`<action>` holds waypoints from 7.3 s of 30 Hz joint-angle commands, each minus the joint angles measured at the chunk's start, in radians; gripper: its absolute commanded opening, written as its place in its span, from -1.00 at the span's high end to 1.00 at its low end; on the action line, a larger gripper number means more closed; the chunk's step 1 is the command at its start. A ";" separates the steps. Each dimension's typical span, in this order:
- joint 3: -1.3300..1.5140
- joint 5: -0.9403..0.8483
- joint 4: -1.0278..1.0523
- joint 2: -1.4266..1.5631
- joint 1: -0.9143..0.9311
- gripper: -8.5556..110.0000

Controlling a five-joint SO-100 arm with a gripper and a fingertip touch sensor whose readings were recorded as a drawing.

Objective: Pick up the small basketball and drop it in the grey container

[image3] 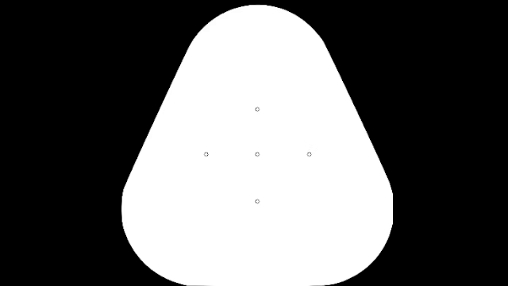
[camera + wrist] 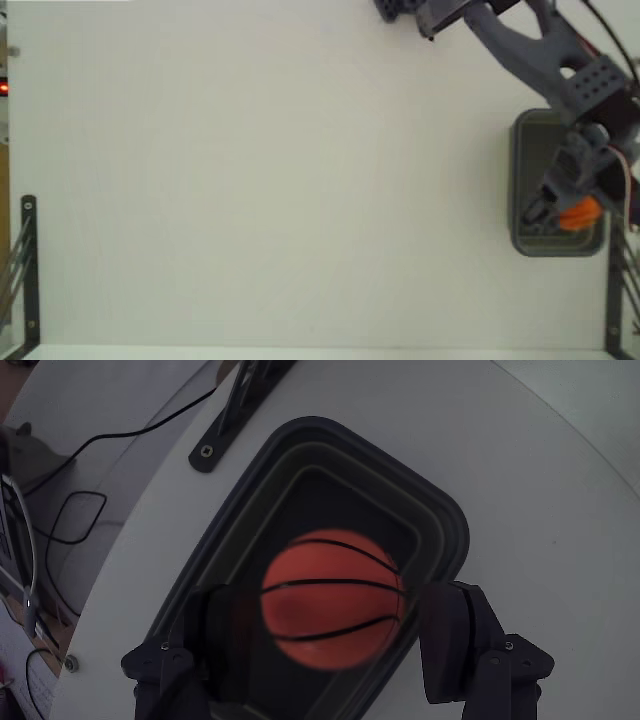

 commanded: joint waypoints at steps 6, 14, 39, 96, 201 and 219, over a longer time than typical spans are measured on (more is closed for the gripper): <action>-0.033 0.005 0.015 0.020 -0.022 -1.00; -0.033 0.005 0.015 0.020 -0.022 -1.00; -0.033 0.005 0.015 0.020 -0.022 -1.00; 0.005 0.005 0.015 0.058 0.006 -1.00; 0.817 0.005 0.019 0.876 0.630 -1.00; 0.817 0.005 0.019 0.876 0.630 -1.00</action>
